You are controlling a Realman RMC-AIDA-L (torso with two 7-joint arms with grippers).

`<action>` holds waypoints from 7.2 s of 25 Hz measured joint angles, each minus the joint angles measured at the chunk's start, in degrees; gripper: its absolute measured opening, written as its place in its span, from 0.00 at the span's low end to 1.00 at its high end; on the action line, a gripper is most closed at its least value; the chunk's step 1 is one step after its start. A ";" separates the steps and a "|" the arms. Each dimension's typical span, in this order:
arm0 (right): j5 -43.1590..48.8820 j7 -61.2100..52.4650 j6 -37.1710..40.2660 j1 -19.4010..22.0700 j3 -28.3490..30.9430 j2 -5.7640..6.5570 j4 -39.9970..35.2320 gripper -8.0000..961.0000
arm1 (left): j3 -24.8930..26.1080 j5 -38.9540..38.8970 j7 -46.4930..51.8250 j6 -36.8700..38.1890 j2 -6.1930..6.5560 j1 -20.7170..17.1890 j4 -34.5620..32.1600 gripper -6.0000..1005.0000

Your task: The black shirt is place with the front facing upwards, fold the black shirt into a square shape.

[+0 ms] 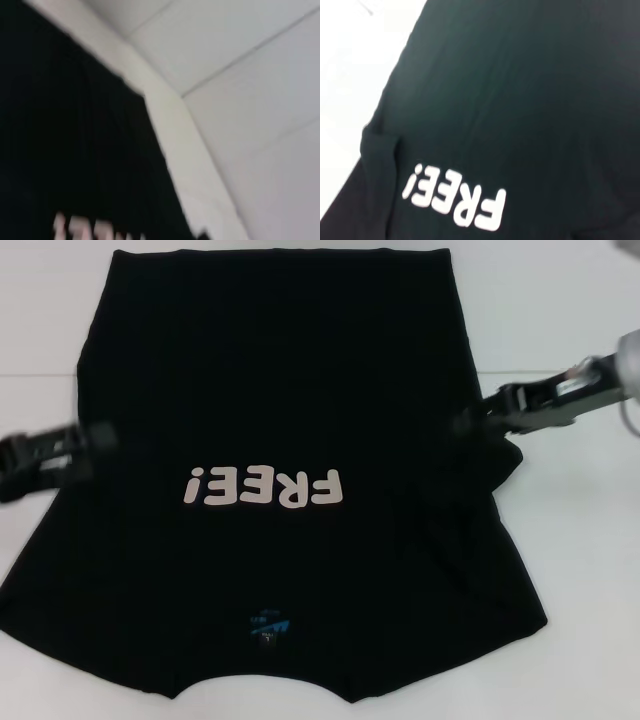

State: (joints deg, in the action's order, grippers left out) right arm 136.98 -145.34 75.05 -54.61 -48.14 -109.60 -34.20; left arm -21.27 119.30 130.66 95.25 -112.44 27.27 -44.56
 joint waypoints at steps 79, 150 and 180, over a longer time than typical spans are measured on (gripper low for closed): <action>-0.13 -3.98 3.35 1.90 5.13 4.31 -0.07 0.66 | -1.21 23.37 10.87 -10.50 -1.95 -1.06 -4.34 0.87; 14.29 8.46 12.28 8.44 3.08 -2.33 -2.11 0.66 | -3.69 23.43 11.04 -11.40 -1.29 2.68 -4.15 0.03; 14.04 8.27 9.26 7.41 -1.43 -5.48 -2.03 0.66 | -3.10 22.73 11.02 -11.91 -1.19 2.75 -3.50 0.03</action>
State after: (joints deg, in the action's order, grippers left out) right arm 151.02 -137.07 84.31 -47.21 -49.57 -115.08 -36.23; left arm -24.37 142.03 141.68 83.34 -113.63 30.03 -48.06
